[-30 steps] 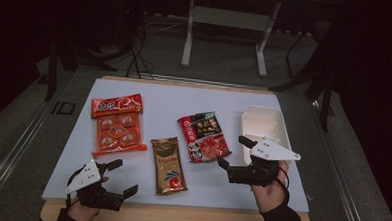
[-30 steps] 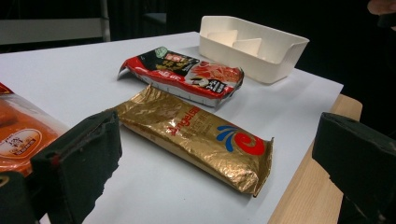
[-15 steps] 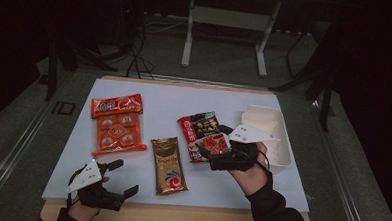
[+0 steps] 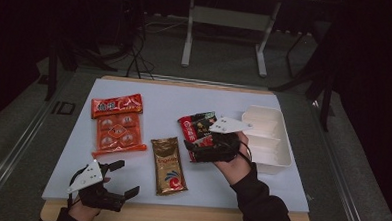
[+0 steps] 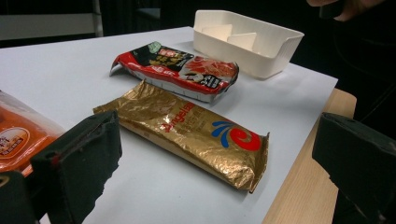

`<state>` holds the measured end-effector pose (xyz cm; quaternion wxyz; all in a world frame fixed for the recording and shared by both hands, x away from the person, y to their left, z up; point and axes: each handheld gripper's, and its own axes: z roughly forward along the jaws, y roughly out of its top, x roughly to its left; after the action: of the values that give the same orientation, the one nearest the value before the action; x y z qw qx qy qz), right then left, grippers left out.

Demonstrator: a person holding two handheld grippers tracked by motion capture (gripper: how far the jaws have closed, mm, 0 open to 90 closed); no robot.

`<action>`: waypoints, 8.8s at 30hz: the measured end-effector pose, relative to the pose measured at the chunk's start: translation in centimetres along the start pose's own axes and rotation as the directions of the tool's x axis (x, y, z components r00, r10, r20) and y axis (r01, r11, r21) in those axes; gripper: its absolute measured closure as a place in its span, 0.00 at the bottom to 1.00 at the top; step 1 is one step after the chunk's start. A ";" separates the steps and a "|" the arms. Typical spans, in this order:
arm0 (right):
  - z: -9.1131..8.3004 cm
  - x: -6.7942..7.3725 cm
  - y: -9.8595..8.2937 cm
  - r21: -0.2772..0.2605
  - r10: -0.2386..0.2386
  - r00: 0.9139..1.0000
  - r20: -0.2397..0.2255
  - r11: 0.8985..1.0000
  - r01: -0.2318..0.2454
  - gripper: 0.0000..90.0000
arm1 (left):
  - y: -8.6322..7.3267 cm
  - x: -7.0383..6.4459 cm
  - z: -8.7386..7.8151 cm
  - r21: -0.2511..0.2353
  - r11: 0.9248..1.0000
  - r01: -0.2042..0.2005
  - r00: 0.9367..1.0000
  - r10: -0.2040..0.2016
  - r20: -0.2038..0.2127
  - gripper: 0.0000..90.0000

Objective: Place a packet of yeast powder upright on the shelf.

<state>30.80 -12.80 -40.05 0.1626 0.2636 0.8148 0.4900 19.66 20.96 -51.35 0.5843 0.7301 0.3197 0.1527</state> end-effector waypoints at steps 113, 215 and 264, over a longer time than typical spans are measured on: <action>11.6 1.9 -0.1 0.261 0.032 0.985 -0.169 0.965 0.013 0.98 | -0.4 0.0 0.6 0.074 0.997 0.006 1.000 -0.006 0.002 0.02; -12.9 -17.6 6.3 -0.172 0.225 0.962 0.154 0.965 -0.199 0.99 | -0.6 0.4 0.8 0.087 0.996 0.035 0.999 -0.034 -0.020 0.02; -6.6 -26.5 -0.6 -0.148 0.335 0.924 0.183 0.939 -0.311 0.98 | -0.7 0.2 0.6 0.095 0.995 0.044 0.999 -0.044 -0.011 0.02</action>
<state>48.62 -33.39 -37.27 0.1778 0.4335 0.7090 0.5271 20.02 20.72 -52.22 0.5508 0.7491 0.3452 0.1278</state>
